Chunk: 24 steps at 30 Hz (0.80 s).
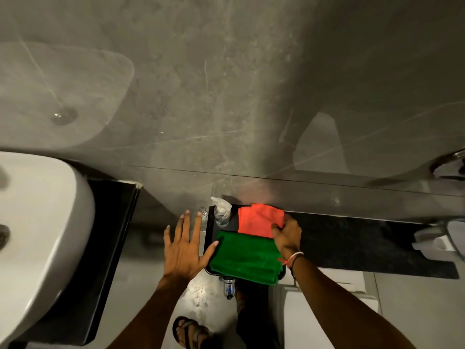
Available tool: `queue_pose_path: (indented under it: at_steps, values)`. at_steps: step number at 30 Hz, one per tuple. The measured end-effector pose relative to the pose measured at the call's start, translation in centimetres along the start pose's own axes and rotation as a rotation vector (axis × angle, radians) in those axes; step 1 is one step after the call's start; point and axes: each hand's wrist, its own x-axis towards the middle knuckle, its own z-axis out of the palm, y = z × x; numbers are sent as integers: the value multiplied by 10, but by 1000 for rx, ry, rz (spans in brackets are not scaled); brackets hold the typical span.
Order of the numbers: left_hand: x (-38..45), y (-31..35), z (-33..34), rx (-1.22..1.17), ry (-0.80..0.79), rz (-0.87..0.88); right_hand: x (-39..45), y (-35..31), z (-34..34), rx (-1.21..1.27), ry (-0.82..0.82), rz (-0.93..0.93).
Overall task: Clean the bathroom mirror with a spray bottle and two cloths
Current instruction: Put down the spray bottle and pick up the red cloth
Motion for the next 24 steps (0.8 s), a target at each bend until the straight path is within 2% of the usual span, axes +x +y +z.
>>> queue_pose_path:
  at_steps: [1,2,4,5,6,8,11,12,14,17,20,22,24]
  values:
    - [-1,-1,0,3,24,-1,-3,2,-5,-15,9,-61]
    - [-3,-12,-31,25,100,4,-20,-26,-17,-9,37,-190]
    - [12,-14,-40,23,118,10,-22,-41,-32,-11,-10,-278]
    - [15,-24,-71,49,192,28,-37,-75,-52,-9,23,-400]
    - [14,-26,-81,54,226,41,-43,-80,-64,-56,7,-462]
    - [19,-25,-92,46,213,56,-43,-95,-92,-176,-69,-571]
    - [9,-22,-126,-130,249,157,-65,-133,-137,-153,-319,-777]
    - [12,-19,-142,-260,276,195,-77,-157,-152,-138,-408,-847]
    - [20,-10,-213,-682,321,222,-118,-230,-189,-92,-517,-959]
    - [17,7,-335,-1560,192,171,-178,-333,-235,-73,-523,-1184]
    - [-3,13,-420,-2188,147,246,-233,-429,-247,-152,-325,-1461]
    - [-26,9,-465,-2401,244,454,-269,-486,-241,-177,-97,-1643]
    - [-37,-1,-506,-2497,333,654,-304,-525,-235,-212,75,-1764]
